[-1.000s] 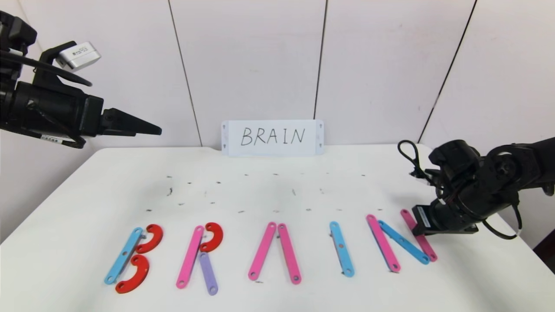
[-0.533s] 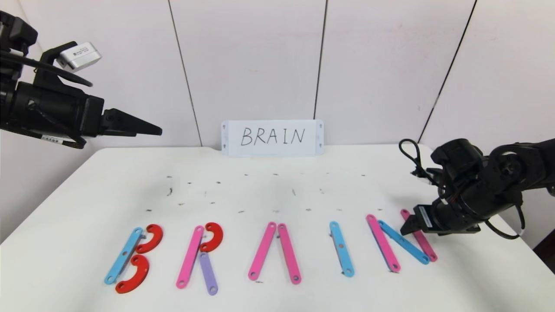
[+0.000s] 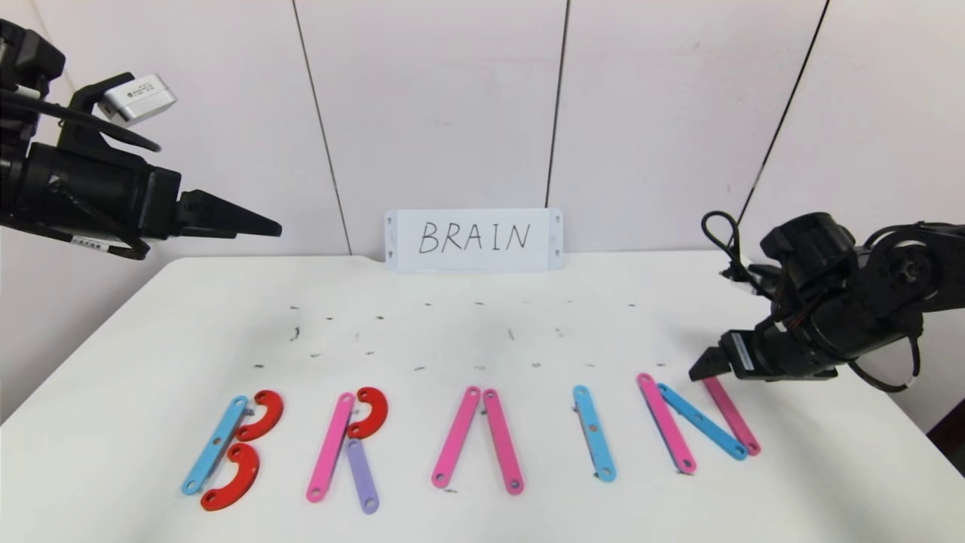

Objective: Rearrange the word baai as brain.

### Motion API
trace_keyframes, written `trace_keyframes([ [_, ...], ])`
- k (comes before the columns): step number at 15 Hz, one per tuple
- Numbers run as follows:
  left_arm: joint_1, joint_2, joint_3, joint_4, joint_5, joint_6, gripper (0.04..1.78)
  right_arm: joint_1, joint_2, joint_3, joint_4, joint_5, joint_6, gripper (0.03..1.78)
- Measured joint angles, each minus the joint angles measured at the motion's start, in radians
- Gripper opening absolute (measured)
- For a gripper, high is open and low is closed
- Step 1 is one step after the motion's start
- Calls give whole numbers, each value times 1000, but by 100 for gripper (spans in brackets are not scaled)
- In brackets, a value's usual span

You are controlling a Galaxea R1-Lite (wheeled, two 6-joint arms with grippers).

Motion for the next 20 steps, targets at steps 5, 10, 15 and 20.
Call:
trace_keyframes([
  [5,0,-11,3,-1,-1,0,174,0,-74,-126,1,-7,8,174],
  [10,2,-41,10,-1,0,-1,174,6,-181,-217,-6,2,7,174],
  [15,13,-104,36,-2,7,-2,174,29,-346,-196,-5,2,13,174],
  [20,17,-276,167,-2,18,-6,174,44,-603,-85,-7,-2,17,174],
])
